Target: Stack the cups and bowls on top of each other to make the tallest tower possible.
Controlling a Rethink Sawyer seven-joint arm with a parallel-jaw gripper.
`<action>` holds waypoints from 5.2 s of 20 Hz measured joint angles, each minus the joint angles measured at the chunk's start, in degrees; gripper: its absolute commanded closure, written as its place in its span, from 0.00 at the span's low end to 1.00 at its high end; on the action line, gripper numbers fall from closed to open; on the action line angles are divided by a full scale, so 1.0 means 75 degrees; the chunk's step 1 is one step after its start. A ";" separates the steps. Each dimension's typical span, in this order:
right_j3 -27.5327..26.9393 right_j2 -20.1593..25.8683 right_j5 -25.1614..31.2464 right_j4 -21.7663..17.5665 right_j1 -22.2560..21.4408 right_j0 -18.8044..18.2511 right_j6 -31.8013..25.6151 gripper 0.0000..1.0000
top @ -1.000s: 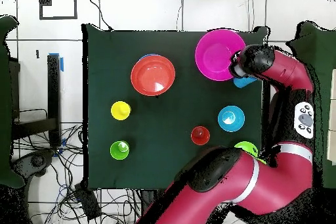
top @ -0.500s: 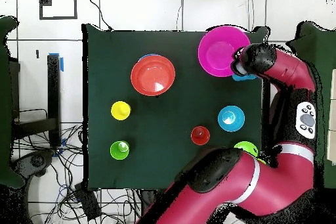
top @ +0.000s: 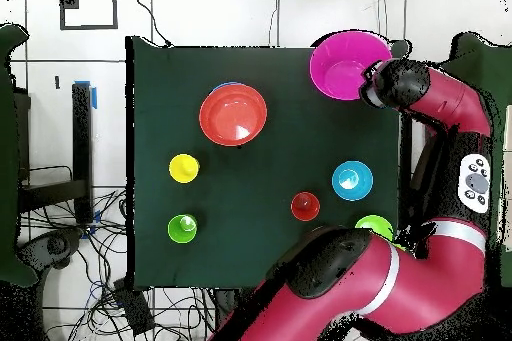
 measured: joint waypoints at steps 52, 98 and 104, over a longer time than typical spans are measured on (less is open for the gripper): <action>0.2165 -0.1428 0.1842 0.0036 -0.2053 0.1323 0.0000 1.00; 0.3479 -0.2590 0.1470 0.0921 -0.2494 0.2484 0.0152 1.00; 0.3482 -0.2679 0.1472 0.0971 -0.2554 0.2301 0.0152 1.00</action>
